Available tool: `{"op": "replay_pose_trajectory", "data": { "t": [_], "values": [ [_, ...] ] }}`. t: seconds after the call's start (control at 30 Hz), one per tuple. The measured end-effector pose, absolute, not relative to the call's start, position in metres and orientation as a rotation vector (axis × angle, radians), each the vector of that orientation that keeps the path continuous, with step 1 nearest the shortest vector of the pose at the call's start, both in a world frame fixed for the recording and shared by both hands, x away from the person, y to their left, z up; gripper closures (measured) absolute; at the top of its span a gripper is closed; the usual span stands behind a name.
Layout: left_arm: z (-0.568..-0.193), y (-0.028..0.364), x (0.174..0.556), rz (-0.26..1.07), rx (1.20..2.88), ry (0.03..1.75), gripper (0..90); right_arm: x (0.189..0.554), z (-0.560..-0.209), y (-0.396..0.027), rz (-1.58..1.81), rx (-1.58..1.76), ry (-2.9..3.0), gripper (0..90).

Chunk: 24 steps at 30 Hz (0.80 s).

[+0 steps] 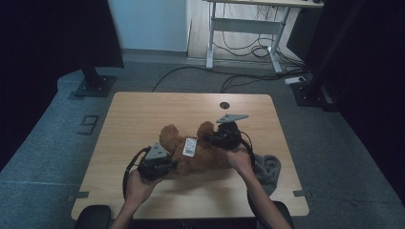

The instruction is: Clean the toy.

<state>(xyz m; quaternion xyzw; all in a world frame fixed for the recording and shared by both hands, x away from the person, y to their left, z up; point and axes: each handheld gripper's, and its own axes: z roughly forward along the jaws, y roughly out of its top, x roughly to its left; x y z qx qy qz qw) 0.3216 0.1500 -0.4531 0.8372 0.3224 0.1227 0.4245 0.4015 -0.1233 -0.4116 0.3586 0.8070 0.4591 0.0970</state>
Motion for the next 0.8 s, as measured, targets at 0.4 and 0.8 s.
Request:
{"op": "replay_pose_trajectory", "data": {
  "t": [0.4,0.8],
  "values": [
    [-0.454,0.155,0.345,0.254,2.052,0.867,82.0,0.424,-0.419,-0.141,1.303,1.137,2.318,35.3],
    [-0.452,0.161,0.366,0.240,2.026,0.907,81.2,0.396,-0.416,-0.178,1.210,1.029,2.298,28.4]
  ]
}}
